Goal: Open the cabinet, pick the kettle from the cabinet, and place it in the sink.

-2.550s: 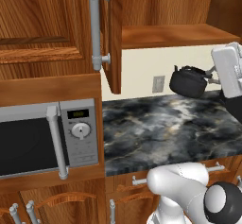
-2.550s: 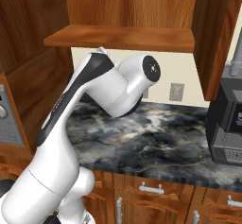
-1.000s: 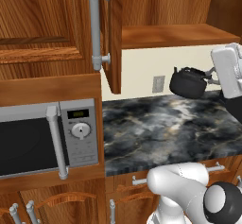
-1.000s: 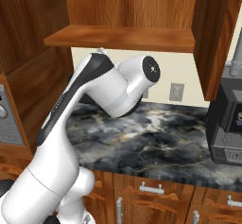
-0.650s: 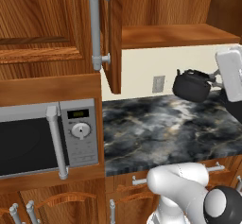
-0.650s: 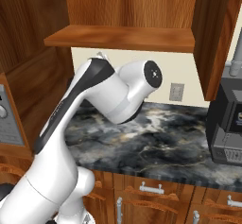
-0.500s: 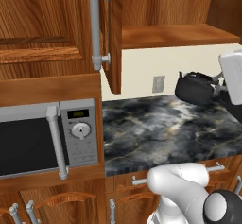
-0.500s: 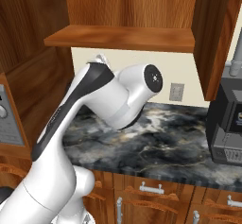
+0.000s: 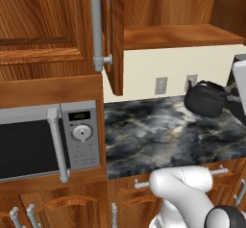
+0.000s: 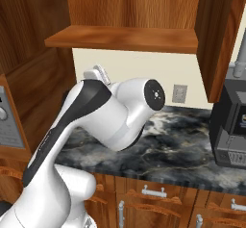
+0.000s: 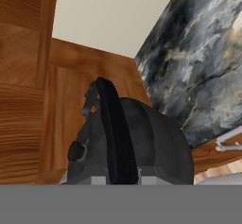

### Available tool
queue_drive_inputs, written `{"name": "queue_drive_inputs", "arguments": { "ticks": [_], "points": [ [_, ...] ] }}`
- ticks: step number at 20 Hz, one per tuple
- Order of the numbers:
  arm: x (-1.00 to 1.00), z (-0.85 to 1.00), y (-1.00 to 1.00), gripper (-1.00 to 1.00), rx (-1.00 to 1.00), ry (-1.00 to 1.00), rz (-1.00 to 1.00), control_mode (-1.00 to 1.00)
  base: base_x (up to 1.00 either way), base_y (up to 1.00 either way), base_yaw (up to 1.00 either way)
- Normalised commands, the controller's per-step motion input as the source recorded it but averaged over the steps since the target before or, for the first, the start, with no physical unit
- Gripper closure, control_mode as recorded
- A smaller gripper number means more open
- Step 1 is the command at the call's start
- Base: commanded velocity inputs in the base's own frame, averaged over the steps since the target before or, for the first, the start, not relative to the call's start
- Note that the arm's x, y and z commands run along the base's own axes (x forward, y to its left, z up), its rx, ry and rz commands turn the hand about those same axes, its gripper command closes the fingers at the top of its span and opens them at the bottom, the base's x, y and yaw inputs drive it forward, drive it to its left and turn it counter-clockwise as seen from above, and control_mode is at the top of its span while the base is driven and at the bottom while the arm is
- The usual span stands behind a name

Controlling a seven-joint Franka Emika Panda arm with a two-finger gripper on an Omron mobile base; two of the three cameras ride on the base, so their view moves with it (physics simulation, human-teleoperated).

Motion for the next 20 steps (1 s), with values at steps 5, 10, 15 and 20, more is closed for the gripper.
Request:
{"name": "queue_drive_inputs", "arguments": {
  "ticks": [5,10,15,20],
  "points": [
    [-0.24,-0.04,0.03,1.0,0.0,0.0,0.0,-1.0,0.0,0.0,0.0],
    [-0.17,-0.02,0.01,1.0,0.01,0.0,0.0,-1.0,0.0,0.0,0.0],
    [-0.19,-0.01,0.11,1.0,0.0,0.0,0.0,-1.0,0.0,0.0,0.0],
    [-0.07,0.0,0.01,1.0,0.0,0.0,0.0,-1.0,0.0,0.0,0.0]
  ]
}}
